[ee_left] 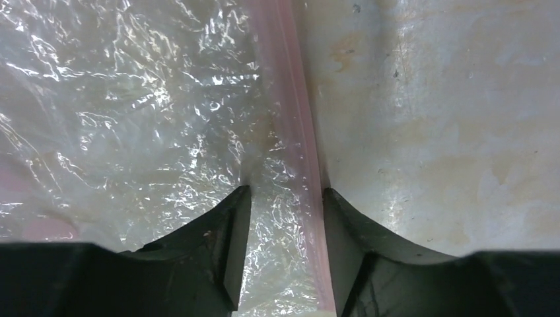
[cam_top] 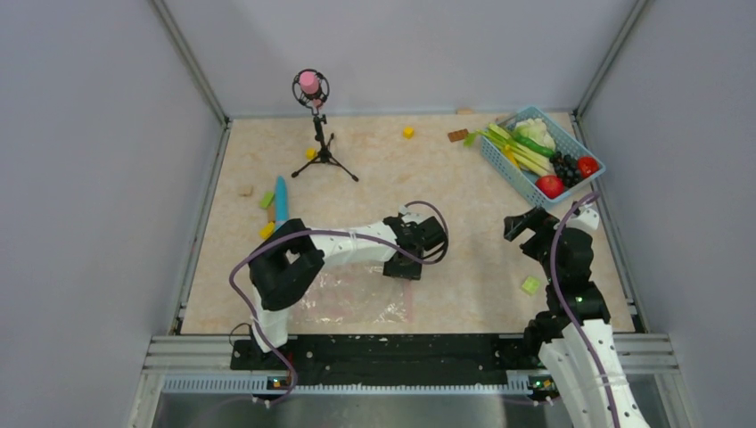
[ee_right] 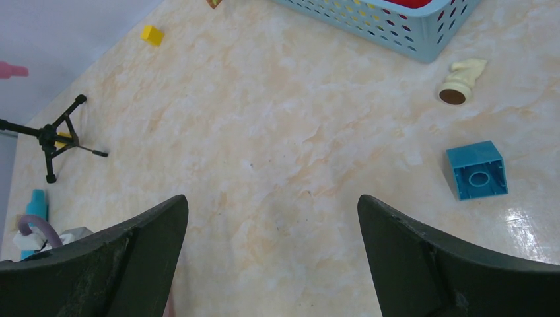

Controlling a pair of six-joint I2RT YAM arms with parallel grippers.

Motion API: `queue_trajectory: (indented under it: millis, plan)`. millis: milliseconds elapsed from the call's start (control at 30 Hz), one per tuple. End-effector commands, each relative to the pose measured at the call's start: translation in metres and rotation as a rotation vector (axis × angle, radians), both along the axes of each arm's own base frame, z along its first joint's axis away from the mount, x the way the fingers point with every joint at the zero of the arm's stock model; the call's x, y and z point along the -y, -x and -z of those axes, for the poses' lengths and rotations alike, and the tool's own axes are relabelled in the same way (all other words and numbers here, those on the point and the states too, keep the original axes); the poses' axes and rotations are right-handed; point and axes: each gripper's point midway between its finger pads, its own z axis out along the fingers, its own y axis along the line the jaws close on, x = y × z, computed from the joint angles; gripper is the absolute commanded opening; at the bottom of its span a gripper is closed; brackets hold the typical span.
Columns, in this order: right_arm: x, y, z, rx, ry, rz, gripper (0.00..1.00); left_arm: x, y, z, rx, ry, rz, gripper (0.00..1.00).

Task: Place the food in the zip-top bag and seal the zipper
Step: Pick up the zipper food storage bag at the center of the board.

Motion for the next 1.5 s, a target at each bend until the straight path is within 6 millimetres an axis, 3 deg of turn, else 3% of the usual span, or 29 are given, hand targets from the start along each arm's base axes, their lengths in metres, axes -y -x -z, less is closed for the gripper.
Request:
queue_trajectory:
  millis: [0, 133, 300, 400, 500, 900, 1033, 1133, 1200, 1467]
  plan:
    - [0.001, -0.002, -0.007, 0.026, -0.004, 0.009, 0.99, 0.001, 0.001, -0.004, 0.0, -0.001, -0.02, 0.46]
    - [0.002, -0.001, -0.006, 0.019, -0.002, 0.017, 0.99, 0.002, 0.003, 0.002, -0.009, 0.008, -0.017, 0.34]
    - [0.003, 0.0, -0.004, 0.011, -0.001, 0.019, 0.99, 0.006, 0.002, 0.004, -0.005, 0.024, -0.013, 0.0]
    - [0.002, 0.0, -0.003, 0.009, -0.004, 0.018, 0.99, 0.01, 0.0, -0.003, 0.01, 0.055, 0.004, 0.0]
    - [-0.008, -0.001, -0.008, 0.033, -0.02, -0.039, 0.99, 0.021, -0.003, -0.024, 0.054, 0.145, 0.065, 0.0]
    - [-0.1, 0.003, -0.031, 0.123, -0.144, -0.551, 0.99, 0.047, 0.01, -0.145, 0.335, 0.604, 0.404, 0.0]
    - [-0.143, 0.005, -0.028, 0.06, -0.042, -0.636, 0.99, 0.043, 0.007, -0.171, 0.417, 0.644, 0.414, 0.0]
    - [-0.178, 0.012, -0.03, 0.058, 0.011, -0.689, 0.99, 0.039, 0.006, -0.182, 0.463, 0.672, 0.417, 0.0]
    - [-0.185, 0.013, -0.031, 0.043, 0.018, -0.682, 0.99, 0.036, 0.003, -0.185, 0.49, 0.673, 0.398, 0.0]
    - [-0.172, 0.002, -0.044, 0.054, 0.032, -0.561, 0.99, 0.033, 0.0, -0.177, 0.492, 0.66, 0.367, 0.0]
